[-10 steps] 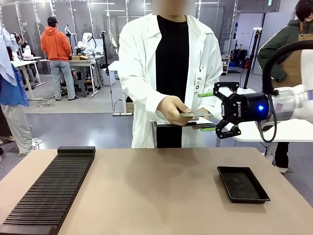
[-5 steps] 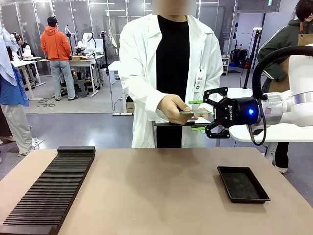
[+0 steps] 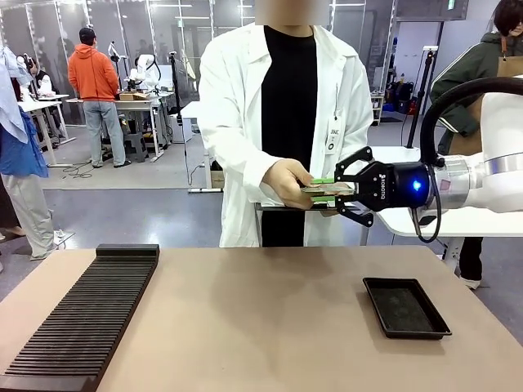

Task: Inspect the PCB.
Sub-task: Pick up the Blank PCB that the human is holding.

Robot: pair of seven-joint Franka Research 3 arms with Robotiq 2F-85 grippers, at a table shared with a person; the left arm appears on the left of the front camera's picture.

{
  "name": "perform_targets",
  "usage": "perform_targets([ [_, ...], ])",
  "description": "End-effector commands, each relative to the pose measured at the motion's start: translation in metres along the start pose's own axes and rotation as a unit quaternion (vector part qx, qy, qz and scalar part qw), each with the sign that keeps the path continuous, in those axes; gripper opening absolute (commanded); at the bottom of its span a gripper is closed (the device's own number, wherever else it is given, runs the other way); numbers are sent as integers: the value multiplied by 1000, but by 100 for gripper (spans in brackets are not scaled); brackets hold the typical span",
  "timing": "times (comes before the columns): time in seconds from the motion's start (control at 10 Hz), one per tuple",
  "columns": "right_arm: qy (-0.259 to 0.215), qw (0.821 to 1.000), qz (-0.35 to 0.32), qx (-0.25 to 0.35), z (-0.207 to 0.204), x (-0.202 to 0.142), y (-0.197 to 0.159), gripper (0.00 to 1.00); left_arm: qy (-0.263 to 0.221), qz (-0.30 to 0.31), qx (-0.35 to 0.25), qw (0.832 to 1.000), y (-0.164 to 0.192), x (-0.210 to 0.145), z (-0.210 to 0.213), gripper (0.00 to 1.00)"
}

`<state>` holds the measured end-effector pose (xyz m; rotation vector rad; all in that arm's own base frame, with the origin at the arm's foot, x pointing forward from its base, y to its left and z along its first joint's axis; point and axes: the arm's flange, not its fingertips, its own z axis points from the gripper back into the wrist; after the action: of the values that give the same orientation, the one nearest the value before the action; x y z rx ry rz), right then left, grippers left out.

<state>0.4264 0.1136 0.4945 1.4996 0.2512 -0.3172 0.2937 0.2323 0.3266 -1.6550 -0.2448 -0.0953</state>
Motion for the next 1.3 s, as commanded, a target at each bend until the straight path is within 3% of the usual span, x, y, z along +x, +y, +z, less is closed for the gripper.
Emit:
perform_targets([
  [0.0, -4, 1000, 4, 11, -7, 5, -4, 0, 0, 5, 5, 1000, -4, 3, 3, 100],
  [1.2, 1, 1000, -6, 0, -1, 3, -5, 0, 0, 5, 5, 1000, -4, 3, 3, 100],
])
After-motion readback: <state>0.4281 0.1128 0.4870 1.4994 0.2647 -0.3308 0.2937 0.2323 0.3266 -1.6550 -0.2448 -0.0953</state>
